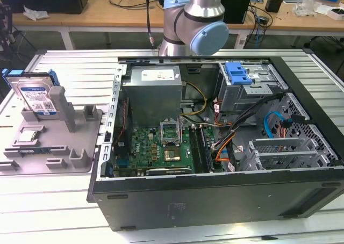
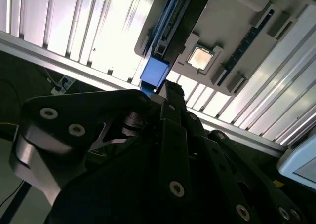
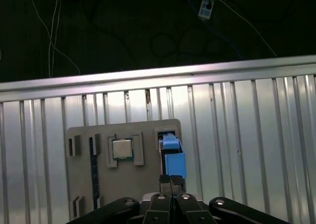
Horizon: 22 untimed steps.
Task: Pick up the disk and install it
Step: 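Pick up the disk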
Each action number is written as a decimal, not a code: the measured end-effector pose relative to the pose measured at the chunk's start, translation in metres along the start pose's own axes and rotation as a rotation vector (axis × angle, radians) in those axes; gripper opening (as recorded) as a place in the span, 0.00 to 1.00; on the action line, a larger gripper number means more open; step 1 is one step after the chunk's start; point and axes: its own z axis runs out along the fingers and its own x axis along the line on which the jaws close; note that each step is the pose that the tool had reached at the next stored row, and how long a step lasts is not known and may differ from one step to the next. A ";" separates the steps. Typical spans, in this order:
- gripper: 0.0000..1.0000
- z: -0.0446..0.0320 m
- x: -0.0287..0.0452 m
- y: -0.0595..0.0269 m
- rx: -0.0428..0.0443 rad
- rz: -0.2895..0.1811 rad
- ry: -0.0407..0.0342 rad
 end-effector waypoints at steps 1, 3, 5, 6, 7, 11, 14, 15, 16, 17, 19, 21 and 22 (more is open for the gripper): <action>0.11 0.0000 0.0000 0.0000 0.0009 -0.018 0.0011; 0.11 -0.0001 0.0000 0.0000 0.0019 -0.054 0.0034; 0.11 0.0001 0.0000 0.0000 0.0051 -0.104 0.0065; 0.11 0.0001 -0.0001 0.0000 0.0063 -0.116 0.0072; 0.11 0.0003 -0.0001 0.0000 0.0085 -0.135 0.0084; 0.11 0.0007 -0.0060 0.0004 0.0142 -0.199 0.0121; 0.11 0.0016 -0.0116 0.0025 0.0166 -0.227 0.0140; 0.11 0.0016 -0.0116 0.0026 0.0167 -0.227 0.0141; 0.11 0.0016 -0.0116 0.0026 0.0166 -0.228 0.0141; 0.11 0.0016 -0.0116 0.0026 0.0167 -0.228 0.0141; 0.11 0.0017 -0.0116 0.0026 0.0167 -0.228 0.0141; 0.11 0.0017 -0.0116 0.0026 0.0166 -0.228 0.0141; 0.11 0.0017 -0.0116 0.0026 0.0166 -0.228 0.0141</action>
